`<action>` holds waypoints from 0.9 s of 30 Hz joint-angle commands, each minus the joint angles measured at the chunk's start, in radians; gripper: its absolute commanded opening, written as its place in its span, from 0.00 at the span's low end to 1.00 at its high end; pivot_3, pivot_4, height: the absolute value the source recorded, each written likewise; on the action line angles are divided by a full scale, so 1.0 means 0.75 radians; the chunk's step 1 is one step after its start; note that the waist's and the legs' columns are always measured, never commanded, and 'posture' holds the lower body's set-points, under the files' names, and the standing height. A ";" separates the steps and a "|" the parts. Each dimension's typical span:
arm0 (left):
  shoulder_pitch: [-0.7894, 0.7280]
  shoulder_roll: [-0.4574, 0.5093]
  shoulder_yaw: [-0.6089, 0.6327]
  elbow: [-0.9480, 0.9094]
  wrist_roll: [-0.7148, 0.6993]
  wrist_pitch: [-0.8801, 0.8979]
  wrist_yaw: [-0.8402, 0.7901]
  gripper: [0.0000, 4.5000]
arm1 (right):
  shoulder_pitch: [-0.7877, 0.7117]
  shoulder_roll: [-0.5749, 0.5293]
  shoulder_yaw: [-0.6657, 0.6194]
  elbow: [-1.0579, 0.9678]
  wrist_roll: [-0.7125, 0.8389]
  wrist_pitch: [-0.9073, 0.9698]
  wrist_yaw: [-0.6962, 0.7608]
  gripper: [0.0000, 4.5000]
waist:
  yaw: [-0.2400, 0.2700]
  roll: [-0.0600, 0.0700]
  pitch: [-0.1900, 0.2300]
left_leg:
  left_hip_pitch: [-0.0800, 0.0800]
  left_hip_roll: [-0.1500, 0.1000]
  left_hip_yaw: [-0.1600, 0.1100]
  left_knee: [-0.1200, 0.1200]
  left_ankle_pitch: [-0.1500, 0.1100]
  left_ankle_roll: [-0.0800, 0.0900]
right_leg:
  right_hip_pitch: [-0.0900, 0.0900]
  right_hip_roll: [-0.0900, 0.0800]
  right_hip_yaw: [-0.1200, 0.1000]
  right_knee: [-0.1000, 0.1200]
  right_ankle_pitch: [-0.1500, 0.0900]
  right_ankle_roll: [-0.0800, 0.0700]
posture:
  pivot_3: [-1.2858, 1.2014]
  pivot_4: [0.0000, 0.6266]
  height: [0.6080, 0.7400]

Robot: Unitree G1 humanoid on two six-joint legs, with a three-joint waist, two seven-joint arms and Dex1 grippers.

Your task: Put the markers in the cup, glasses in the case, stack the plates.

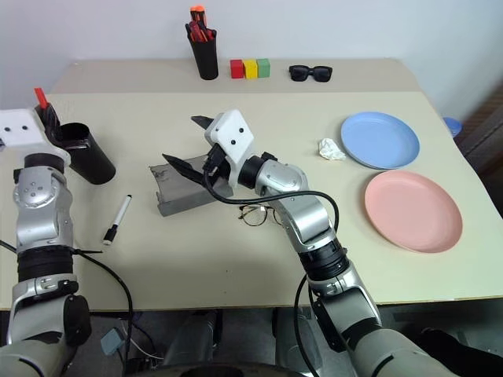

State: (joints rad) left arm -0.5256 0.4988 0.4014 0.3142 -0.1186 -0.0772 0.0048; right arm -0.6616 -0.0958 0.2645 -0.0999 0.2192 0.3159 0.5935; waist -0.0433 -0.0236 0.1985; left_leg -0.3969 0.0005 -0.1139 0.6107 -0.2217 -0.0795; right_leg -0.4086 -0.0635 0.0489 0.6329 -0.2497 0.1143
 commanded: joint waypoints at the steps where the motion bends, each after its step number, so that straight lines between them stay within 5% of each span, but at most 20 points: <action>1: -0.013 0.002 0.035 -0.035 -0.024 -0.042 0.014 0.49 | -0.004 0.005 -0.013 -0.056 0.010 -0.022 0.004 1.00 | 0.000 0.000 0.000 | 0.000 0.000 0.000 0.000 0.000 0.000 | 0.000 0.000 0.000 0.000 0.000 0.000 | 0.52 0.24 1.00; 3: -0.019 0.000 0.051 -0.047 -0.046 -0.050 0.013 0.70 | -0.005 0.003 -0.012 -0.056 0.010 -0.022 0.009 1.00 | 0.000 0.000 0.000 | 0.000 0.000 0.000 0.000 0.000 0.000 | 0.000 0.000 0.000 0.000 0.000 0.000 | 0.52 0.24 1.00; 8: 0.024 -0.006 0.084 -0.271 -0.199 -0.019 -0.079 0.70 | -0.005 -0.001 -0.007 -0.059 0.006 -0.021 0.016 1.00 | -0.001 0.000 0.000 | 0.000 0.000 0.000 0.000 0.000 0.000 | 0.000 0.000 0.000 0.000 0.000 0.000 | 0.52 0.24 1.00; 12: 0.214 0.056 0.064 -0.677 -0.391 0.205 -0.255 0.70 | 0.013 -0.018 -0.017 -0.075 0.005 -0.013 0.015 1.00 | -0.007 0.000 0.000 | 0.000 0.000 0.000 -0.001 0.000 0.000 | 0.000 0.000 0.000 0.000 0.000 0.000 | 0.52 0.24 1.00; 16: 0.490 0.143 0.087 -0.995 -0.589 0.539 -0.331 1.00 | 0.034 -0.056 -0.033 -0.079 0.001 -0.012 0.019 1.00 | -0.005 0.001 0.001 | 0.000 0.000 0.000 -0.001 0.000 0.000 | 0.000 0.000 0.000 0.000 0.000 -0.001 | 0.52 0.24 1.00; 21: 0.711 0.261 0.046 -1.166 -0.593 1.089 -0.173 1.00 | 0.045 -0.108 -0.052 -0.065 0.011 -0.012 0.044 1.00 | -0.005 0.002 0.001 | 0.002 0.001 0.000 0.000 0.000 0.000 | 0.001 0.000 0.001 0.000 -0.003 -0.005 | 0.52 0.24 1.00; 27: 0.589 0.208 -0.001 -1.119 -0.646 1.561 -0.025 1.00 | 0.047 -0.113 -0.032 -0.054 0.001 -0.030 0.069 1.00 | -0.002 0.002 0.001 | 0.002 0.001 0.000 0.001 0.000 0.000 | 0.002 0.001 0.001 0.000 -0.003 -0.005 | 0.52 0.24 1.00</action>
State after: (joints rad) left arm -0.0497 0.6648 0.3927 -0.5158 -0.5867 1.0100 -0.0453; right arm -0.6233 -0.1848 0.2463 -0.1152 0.2152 0.3183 0.6407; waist -0.0446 -0.0225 0.1992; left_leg -0.3957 0.0009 -0.1142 0.6111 -0.2217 -0.0794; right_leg -0.4074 -0.0627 0.0493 0.6325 -0.2519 0.1107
